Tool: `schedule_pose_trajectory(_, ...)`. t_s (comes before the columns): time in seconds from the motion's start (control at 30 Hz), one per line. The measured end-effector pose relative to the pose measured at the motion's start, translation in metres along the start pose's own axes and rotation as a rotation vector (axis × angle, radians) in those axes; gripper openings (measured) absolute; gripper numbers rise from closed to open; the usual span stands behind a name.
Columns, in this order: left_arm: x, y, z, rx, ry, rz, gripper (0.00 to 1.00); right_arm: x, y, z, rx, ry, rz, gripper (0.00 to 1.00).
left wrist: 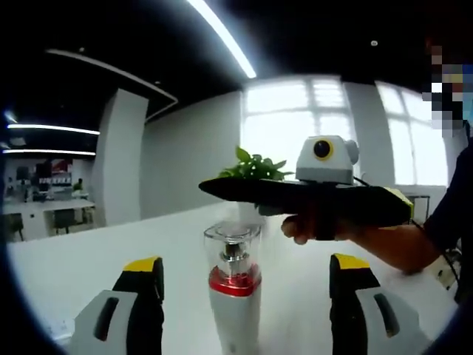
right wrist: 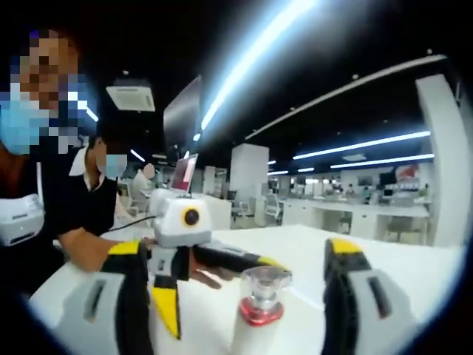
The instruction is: Arrange the skincare products in the storage area until every visible bottle or jar stands upright without overlapping.
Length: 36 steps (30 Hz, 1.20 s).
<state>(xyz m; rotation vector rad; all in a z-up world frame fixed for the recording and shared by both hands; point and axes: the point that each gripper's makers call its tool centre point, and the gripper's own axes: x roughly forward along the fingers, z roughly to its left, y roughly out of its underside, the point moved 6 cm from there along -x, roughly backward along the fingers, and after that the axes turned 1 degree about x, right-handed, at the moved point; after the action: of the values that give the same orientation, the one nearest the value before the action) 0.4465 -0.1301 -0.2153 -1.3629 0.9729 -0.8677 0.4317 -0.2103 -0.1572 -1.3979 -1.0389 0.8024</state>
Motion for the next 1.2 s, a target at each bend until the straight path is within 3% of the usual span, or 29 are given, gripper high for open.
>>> schedule_pose_trajectory(0.17, 0.0, -0.004, -0.007, 0.011, 0.03, -0.011, 1.0, 0.004, -0.002, 0.01, -0.011, -0.043, 0.015, 1.0)
schedule_pose_trajectory(0.97, -0.006, -0.011, -0.011, 0.027, 0.001, -0.014, 0.99, 0.006, -0.01, 0.019, -0.055, -0.06, 0.028, 1.0)
schedule_pose_trajectory(1.2, -0.011, -0.006, -0.018, 0.015, -0.006, -0.009, 0.99, 0.005, -0.014, 0.02, -0.058, -0.06, 0.015, 1.0)
